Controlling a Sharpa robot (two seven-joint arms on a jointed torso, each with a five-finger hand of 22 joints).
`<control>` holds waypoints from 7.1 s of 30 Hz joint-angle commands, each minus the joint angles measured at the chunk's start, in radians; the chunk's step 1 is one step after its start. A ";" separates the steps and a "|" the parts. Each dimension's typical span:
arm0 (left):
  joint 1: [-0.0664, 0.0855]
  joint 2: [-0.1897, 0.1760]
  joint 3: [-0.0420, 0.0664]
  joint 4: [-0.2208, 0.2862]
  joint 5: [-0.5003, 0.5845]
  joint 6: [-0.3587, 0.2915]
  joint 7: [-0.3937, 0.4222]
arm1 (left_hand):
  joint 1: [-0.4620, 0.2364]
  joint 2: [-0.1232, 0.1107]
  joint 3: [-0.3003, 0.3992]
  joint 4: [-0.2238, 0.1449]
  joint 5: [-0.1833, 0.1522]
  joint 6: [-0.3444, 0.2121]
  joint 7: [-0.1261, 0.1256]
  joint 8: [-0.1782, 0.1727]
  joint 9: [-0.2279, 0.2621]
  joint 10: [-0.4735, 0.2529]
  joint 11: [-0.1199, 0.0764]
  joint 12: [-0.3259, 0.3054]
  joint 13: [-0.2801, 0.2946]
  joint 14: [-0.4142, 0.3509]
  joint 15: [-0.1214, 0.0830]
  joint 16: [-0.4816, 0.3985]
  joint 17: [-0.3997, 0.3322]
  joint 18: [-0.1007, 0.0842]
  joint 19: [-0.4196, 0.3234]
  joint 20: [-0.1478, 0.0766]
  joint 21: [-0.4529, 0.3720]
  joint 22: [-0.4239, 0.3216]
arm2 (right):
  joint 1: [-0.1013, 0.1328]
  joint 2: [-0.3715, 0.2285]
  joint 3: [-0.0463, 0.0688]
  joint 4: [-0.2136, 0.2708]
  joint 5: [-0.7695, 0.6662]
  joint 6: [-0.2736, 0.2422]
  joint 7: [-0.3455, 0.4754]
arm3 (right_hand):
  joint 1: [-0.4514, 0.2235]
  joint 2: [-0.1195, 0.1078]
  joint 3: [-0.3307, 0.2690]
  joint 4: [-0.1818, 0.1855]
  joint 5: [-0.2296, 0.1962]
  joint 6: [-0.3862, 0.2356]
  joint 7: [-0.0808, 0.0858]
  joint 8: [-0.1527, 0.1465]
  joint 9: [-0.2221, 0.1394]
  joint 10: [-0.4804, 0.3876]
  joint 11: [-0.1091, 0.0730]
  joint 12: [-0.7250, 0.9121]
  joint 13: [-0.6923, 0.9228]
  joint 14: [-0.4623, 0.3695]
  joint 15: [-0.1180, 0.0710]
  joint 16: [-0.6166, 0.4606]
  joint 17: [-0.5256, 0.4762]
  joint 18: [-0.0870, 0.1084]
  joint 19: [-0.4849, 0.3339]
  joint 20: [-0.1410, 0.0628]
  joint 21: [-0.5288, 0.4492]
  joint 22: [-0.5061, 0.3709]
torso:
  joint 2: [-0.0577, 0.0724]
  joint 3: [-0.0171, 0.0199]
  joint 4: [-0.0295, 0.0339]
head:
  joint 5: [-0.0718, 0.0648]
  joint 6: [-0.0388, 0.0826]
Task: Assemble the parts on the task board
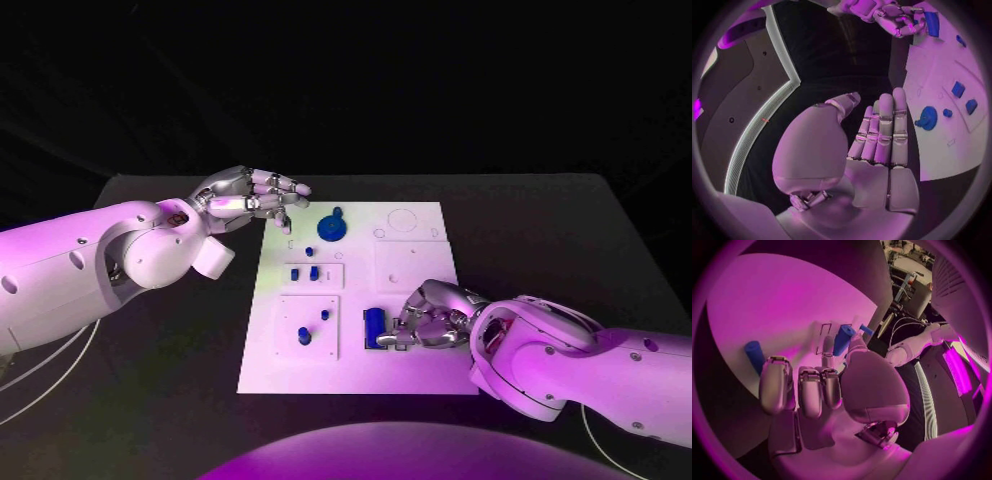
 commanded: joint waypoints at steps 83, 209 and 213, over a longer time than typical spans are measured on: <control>-0.013 -0.010 -0.004 0.011 0.015 -0.029 0.042 | -0.004 0.001 -0.013 0.003 0.000 -0.005 -0.001 0.001 -0.001 -0.009 -0.001 0.016 0.004 -0.006 0.002 0.004 0.001 0.006 0.013 -0.001 -0.016 -0.011 | -0.062 -0.163 -0.011 -0.033 -0.268 0.003 -0.006 | 0.173 -0.028 -0.064 0.003 0.000 -0.052 0.029 -0.071 -0.023 0.079 0.025 -0.083 0.210 0.095 0.018 -0.012 0.208 -0.008 0.012 0.021 -0.068 0.182 | -0.006 -0.0039 -0.0076 | -0.027 -0.005; -0.013 -0.015 -0.004 0.014 0.006 -0.020 0.020 | -0.002 0.003 -0.017 0.007 0.001 -0.008 0.000 0.001 -0.002 -0.016 0.000 0.021 0.003 -0.006 0.003 0.004 0.000 0.006 0.019 -0.001 -0.024 -0.017 | -0.028 -0.047 -0.008 0.004 -0.004 -0.105 0.026 | -0.072 -0.174 0.397 -0.007 -0.008 -0.011 0.010 -0.070 -0.014 0.093 0.007 -0.057 0.234 0.101 0.001 -0.003 0.239 -0.014 0.024 0.002 -0.032 0.189 | -0.008 -0.0042 -0.0117 | -0.017 -0.004; -0.013 -0.013 -0.004 0.012 0.006 -0.023 0.024 | -0.002 0.003 -0.017 0.007 0.001 -0.008 0.000 0.001 -0.002 -0.016 0.000 0.021 0.003 -0.006 0.003 0.004 0.000 0.006 0.019 -0.001 -0.024 -0.017 | -0.016 -0.050 -0.007 0.009 -0.015 -0.099 0.046 | -0.019 -0.154 0.290 0.001 -0.005 -0.012 0.009 -0.067 -0.020 0.095 0.009 -0.051 0.237 0.101 0.004 -0.003 0.239 -0.013 0.023 0.004 -0.032 0.190 | -0.009 -0.0036 -0.0091 | -0.020 -0.001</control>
